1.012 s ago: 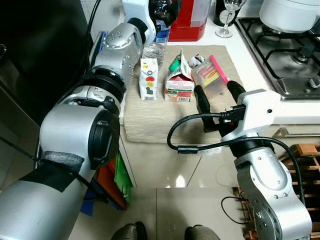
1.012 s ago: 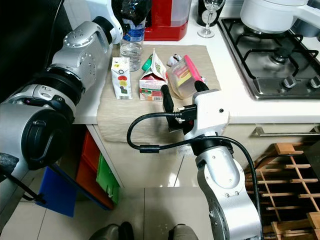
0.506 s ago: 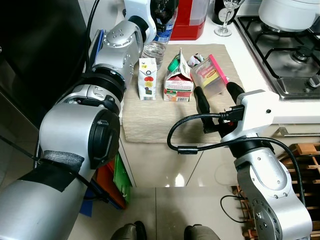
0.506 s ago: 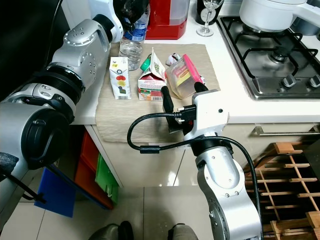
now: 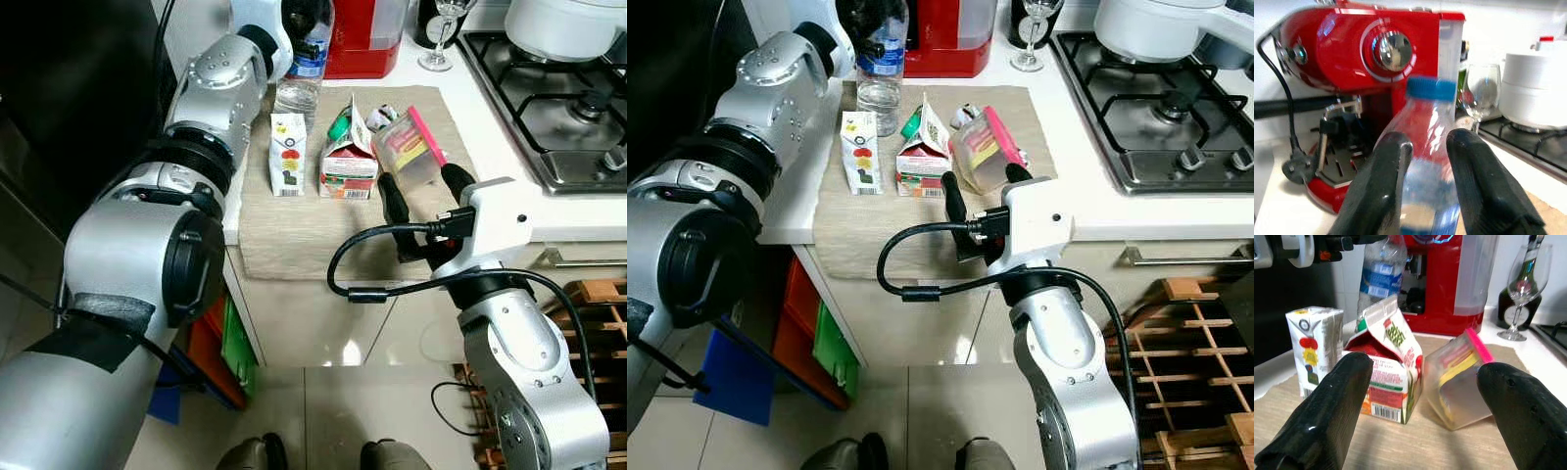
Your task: Restocking fridge
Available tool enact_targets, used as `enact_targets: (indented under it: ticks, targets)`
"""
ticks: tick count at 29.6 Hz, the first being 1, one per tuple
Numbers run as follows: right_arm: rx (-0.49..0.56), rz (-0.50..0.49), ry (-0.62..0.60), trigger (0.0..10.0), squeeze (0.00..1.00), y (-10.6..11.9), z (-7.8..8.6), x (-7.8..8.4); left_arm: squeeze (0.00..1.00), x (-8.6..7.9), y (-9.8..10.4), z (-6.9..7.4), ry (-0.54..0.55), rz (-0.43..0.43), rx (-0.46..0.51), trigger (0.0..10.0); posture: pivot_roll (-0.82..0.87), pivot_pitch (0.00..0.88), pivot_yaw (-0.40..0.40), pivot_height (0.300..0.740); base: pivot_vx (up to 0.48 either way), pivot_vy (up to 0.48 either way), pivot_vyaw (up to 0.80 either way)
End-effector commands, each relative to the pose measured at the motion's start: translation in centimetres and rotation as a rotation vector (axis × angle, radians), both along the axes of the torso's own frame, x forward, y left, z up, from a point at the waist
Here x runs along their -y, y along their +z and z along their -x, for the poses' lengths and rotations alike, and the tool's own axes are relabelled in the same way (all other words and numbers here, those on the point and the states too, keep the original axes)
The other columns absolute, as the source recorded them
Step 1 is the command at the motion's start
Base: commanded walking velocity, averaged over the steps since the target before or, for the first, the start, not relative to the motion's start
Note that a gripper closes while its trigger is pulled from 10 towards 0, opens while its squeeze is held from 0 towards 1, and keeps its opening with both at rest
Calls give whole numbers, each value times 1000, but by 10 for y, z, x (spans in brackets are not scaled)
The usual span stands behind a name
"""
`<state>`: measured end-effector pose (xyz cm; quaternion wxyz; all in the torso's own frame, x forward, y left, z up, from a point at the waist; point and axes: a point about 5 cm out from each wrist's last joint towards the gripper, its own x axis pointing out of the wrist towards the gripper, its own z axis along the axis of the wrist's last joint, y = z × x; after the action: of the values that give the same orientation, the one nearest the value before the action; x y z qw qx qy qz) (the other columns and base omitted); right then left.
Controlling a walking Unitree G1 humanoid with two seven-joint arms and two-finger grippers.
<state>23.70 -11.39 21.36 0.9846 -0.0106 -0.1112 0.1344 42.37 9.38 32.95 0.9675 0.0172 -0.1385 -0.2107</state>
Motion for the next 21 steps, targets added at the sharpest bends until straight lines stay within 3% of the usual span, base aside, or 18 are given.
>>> enact_targets:
  ticks: [1, 12, 13, 14, 15, 21]
  targets:
    - [6, -3, 8, 10000, 0, 1, 1, 0, 0, -1, -8, -1, -6, -13, -34, 0, -336, 106, 37, 740, 0, 0, 0]
    - [2, -1, 4, 10000, 0, -2, -3, 0, 0, -6, 4, -1, 29, -27, 7, 0, -325, 110, 38, 740, 0, 0, 0]
    - [2, -1, 2, 10000, 0, -2, -3, 0, 0, -7, 7, -1, 44, -47, 22, 4039, -326, 110, 38, 740, 0, 0, 0]
    - [2, -1, 2, 10000, 0, -2, -3, 0, 0, -7, 7, -1, 44, -47, 22, 4039, -326, 110, 38, 740, 0, 0, 0]
    - [2, -2, 1, 10000, 0, -2, -3, 0, 0, -7, 9, 0, 47, -47, 31, 10000, -326, 110, 38, 740, 0, 0, 0]
    - [-7, -7, -13, 10000, 0, -4, -2, 3, 0, -7, 28, 3, 19, -93, 106, 10000, -324, 107, 39, 740, 0, 0, 0]
